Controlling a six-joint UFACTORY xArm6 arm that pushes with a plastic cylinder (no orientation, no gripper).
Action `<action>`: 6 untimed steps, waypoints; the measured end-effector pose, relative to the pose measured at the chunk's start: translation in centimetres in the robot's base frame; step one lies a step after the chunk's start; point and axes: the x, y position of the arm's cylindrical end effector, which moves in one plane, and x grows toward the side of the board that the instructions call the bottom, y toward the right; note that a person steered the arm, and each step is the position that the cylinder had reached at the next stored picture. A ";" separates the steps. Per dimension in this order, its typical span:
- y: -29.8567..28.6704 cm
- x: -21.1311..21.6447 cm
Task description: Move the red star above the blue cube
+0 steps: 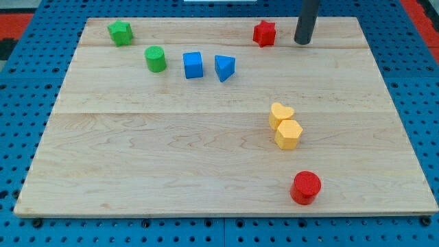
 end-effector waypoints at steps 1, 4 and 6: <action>-5.7 -1.0; -12.0 -1.0; -12.1 -0.9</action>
